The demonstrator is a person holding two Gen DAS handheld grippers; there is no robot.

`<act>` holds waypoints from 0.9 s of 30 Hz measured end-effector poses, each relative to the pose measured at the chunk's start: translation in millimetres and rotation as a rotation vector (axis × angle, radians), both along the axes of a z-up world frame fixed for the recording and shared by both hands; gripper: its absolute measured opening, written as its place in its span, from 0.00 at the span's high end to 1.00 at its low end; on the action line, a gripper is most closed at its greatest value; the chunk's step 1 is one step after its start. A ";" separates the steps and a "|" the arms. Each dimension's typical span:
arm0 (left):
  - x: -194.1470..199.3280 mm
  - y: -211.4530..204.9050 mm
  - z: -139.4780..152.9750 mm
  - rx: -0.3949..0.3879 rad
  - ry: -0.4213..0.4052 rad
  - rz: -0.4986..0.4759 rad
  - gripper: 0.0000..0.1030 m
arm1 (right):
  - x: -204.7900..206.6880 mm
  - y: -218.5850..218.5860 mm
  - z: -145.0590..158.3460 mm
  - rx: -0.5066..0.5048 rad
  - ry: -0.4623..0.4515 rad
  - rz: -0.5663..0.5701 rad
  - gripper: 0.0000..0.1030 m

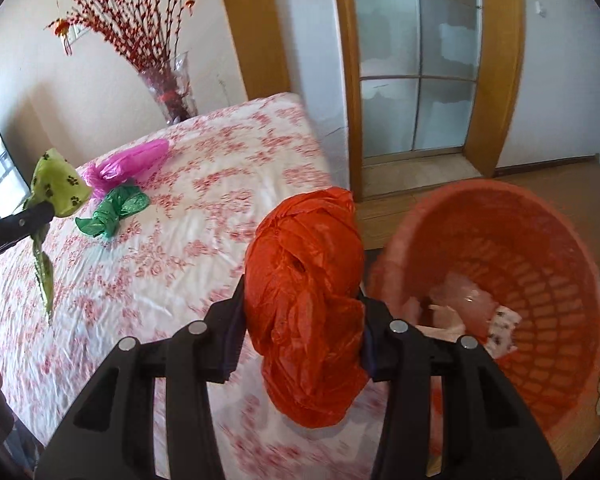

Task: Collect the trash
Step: 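Carry both held bags over the orange wastebasket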

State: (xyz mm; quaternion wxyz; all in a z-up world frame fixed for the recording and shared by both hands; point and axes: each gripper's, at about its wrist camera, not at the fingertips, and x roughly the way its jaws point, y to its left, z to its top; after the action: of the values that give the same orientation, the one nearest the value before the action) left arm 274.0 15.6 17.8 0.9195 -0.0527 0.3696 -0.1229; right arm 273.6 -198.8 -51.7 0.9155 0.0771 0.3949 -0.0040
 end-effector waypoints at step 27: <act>-26.4 -175.4 -3.2 -0.007 -0.001 -0.363 0.79 | -103.8 -114.0 33.1 -0.126 -0.176 -0.254 0.56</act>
State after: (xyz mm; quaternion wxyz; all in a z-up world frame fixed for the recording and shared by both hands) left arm 247.5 -159.8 14.6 0.8823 0.0118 0.3721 -0.2879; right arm 169.8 -312.9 -18.6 0.9417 0.0686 0.2991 -0.1377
